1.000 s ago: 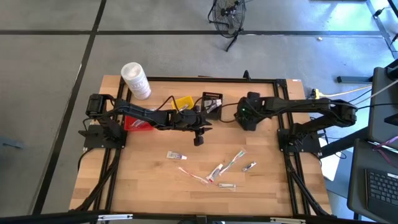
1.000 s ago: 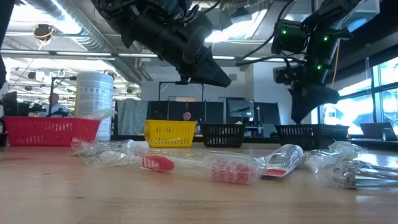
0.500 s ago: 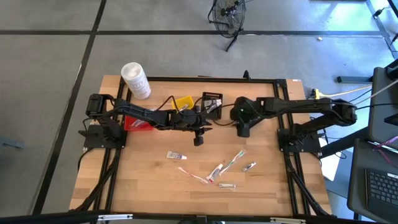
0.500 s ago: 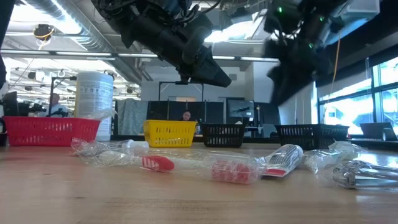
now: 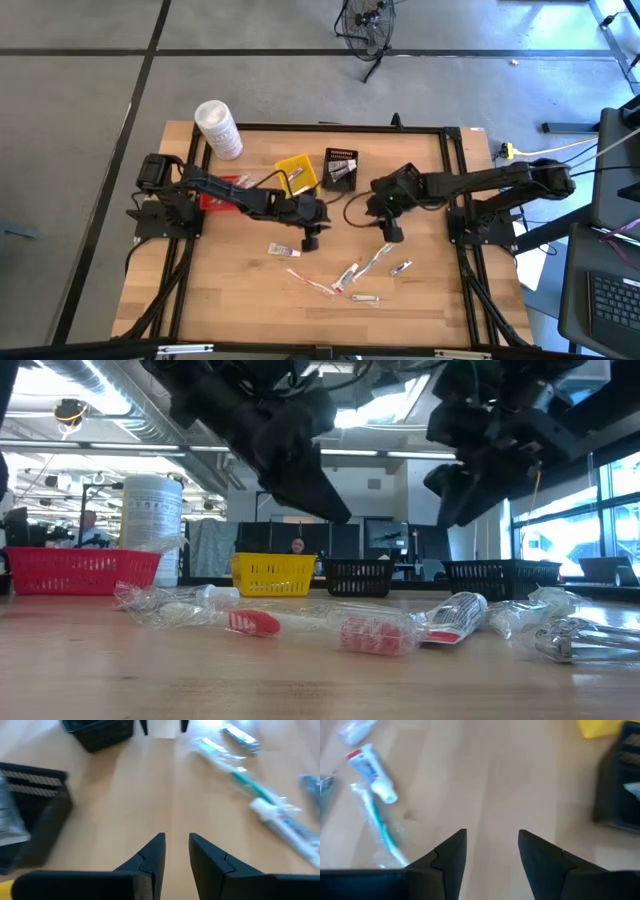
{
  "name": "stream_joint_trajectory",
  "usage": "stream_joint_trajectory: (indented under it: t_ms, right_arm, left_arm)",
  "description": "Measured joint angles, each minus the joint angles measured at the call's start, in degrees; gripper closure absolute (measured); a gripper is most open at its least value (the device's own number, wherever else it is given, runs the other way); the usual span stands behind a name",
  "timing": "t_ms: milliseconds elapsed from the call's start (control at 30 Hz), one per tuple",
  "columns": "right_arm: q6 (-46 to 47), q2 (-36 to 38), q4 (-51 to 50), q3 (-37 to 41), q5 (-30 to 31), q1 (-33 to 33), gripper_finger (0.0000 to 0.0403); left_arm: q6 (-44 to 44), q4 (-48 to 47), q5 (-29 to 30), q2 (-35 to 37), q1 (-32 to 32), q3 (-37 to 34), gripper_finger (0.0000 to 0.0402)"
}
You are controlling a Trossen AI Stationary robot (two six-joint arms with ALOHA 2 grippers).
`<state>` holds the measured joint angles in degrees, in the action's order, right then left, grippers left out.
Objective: Pick & Place Travel size toiletries
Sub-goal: Put the red toothbrush into the red bin
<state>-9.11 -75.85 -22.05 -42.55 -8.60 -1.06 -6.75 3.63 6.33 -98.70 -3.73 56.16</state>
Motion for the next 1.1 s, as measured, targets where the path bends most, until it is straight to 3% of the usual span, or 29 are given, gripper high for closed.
stream_joint_trajectory:
  t_ms: [400,767,900,1100]
  right_arm:
    - [9.06,0.0,16.24,4.53,0.31,11.39,0.0192]
    - [8.47,-0.04,26.25,7.72,4.3,14.8,0.0177]
    - [8.88,-0.07,28.64,9.11,3.93,14.8,0.0188]
    - [8.71,-0.07,32.31,11.4,3.04,14.8,0.0211]
  left_arm:
    - [-9.05,-2.55,1.67,0.0,-7.83,0.0,0.032]
    - [-12.79,-18.03,7.34,0.0,-13.64,0.0,0.032]
    - [-12.39,-14.73,6.69,0.0,-13.75,0.0,0.032]
    - [-8.03,-5.45,-0.37,0.0,-13.95,0.0,0.032]
